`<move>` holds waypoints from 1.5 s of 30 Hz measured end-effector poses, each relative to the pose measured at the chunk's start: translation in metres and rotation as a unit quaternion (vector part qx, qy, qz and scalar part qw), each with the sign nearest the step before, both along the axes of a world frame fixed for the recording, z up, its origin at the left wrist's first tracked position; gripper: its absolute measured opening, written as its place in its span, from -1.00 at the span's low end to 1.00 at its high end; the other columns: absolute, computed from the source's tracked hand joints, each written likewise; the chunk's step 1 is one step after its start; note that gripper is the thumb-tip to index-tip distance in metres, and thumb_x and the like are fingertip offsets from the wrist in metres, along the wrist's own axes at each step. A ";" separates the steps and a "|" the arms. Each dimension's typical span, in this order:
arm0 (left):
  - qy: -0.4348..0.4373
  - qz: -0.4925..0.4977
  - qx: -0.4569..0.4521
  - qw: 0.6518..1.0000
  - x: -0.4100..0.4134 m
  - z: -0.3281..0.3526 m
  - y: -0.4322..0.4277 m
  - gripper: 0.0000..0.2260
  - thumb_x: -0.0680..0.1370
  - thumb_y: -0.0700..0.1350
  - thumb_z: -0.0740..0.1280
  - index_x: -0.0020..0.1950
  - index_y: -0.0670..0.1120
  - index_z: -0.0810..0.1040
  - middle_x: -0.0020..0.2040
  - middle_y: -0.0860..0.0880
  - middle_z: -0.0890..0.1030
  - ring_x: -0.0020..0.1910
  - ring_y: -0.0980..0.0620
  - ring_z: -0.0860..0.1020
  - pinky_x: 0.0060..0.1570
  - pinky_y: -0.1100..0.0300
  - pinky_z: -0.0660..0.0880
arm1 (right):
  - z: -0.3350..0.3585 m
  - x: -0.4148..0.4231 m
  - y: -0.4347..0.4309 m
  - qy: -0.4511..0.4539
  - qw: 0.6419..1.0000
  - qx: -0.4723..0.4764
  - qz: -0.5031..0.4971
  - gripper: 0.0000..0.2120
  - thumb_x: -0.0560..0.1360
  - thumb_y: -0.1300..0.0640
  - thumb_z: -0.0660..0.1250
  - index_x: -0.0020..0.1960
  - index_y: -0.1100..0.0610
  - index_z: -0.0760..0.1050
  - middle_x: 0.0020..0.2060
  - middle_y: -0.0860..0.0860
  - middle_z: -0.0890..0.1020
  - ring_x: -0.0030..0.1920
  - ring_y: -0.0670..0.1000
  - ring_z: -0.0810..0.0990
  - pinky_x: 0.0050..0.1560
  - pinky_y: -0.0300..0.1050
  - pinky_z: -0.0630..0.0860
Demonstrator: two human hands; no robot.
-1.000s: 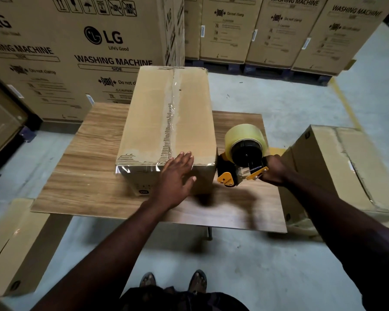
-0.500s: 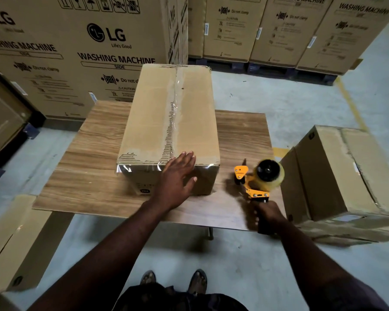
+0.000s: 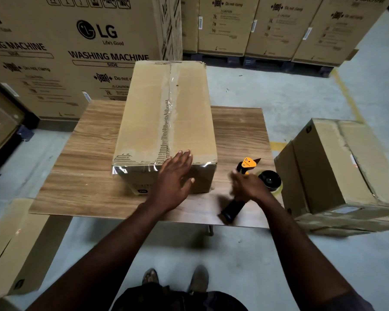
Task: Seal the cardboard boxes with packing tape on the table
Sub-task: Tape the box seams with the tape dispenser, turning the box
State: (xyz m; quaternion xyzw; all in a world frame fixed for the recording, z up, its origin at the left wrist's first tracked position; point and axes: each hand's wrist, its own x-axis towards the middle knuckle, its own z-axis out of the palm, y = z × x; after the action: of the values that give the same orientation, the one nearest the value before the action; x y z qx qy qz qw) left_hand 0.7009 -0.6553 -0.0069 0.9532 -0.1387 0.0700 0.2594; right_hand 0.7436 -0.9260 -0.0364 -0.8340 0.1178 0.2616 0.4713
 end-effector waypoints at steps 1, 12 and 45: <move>0.001 -0.001 0.002 1.000 0.000 0.000 0.000 -0.41 0.54 0.00 0.28 0.57 -0.10 0.31 0.60 0.00 0.23 0.59 0.04 0.14 0.53 0.14 -0.08 | 0.006 0.001 0.015 -0.046 0.991 0.116 -0.046 -0.63 0.64 -0.24 0.15 0.07 0.00 0.58 0.09 0.14 0.70 0.05 0.11 0.68 0.07 0.05 0.57; 0.006 -0.025 0.043 0.999 -0.001 -0.001 0.003 -0.34 0.52 0.00 0.27 0.61 -0.10 0.22 0.62 -0.02 0.16 0.60 -0.01 0.10 0.53 0.06 -0.08 | -0.004 -0.026 0.111 -0.210 0.924 0.252 -0.199 -0.16 0.49 -0.47 0.17 0.56 0.08 0.30 0.44 0.00 0.49 0.44 -0.11 0.44 0.45 -0.18 0.38; -0.055 0.066 0.091 0.992 0.025 0.008 -0.002 -0.65 0.46 0.00 0.50 0.20 0.05 0.51 0.13 0.01 0.53 0.07 -0.08 0.49 0.05 0.00 0.39 | 0.007 -0.011 0.070 -0.498 0.847 -0.125 0.136 -0.25 0.38 0.64 0.17 0.51 0.21 0.38 0.54 0.06 0.32 0.57 -0.20 0.13 0.53 -0.11 0.26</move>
State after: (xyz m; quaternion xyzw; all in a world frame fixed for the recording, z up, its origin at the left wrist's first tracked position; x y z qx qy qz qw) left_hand 0.7261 -0.6572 0.0014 0.9746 -0.0950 0.1265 0.1587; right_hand 0.7331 -0.8557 -0.0290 -0.9117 -0.2159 -0.1444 0.3183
